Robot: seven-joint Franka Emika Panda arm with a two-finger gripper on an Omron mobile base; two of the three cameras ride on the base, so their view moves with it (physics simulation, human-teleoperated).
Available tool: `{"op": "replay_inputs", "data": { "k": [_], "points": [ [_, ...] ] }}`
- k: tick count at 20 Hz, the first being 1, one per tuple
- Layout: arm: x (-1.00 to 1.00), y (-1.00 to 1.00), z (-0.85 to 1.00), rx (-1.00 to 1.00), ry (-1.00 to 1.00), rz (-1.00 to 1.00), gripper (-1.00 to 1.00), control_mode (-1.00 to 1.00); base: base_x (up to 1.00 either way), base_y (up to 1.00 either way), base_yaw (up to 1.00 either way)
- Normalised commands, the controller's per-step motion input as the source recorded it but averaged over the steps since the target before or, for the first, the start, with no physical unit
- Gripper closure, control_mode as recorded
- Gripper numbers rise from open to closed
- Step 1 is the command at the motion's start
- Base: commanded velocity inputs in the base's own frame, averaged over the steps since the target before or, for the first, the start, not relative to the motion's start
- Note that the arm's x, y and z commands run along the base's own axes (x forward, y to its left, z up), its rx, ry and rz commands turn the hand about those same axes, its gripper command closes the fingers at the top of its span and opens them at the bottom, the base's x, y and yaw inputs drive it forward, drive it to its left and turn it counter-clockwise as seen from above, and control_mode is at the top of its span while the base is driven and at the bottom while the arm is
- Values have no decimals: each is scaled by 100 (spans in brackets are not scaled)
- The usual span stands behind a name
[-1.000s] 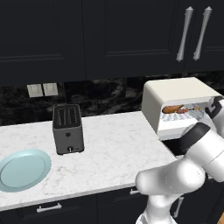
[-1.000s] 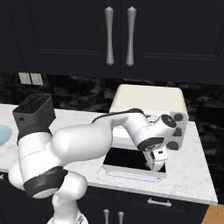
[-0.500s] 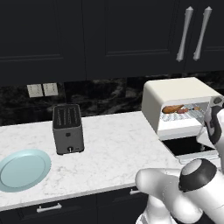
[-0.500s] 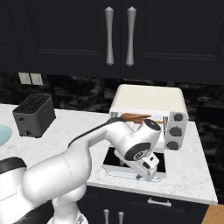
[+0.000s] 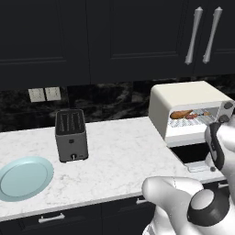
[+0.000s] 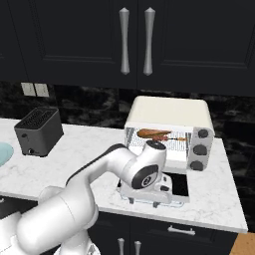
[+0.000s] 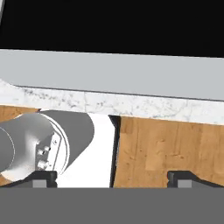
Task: Pick up the kebab skewer and baguette bread, and place them inside the toaster oven. Close the toaster oven door and start by setting the timer.
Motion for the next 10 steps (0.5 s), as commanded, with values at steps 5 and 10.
{"op": "replay_inputs", "data": {
  "k": [5, 10],
  "points": [
    [28, 2, -23, 0, -3, 23, -100, -100, 0, 0, 0],
    [9, 0, -24, 0, -3, 6, -100, -100, 0, 0, 0]
  ]
}}
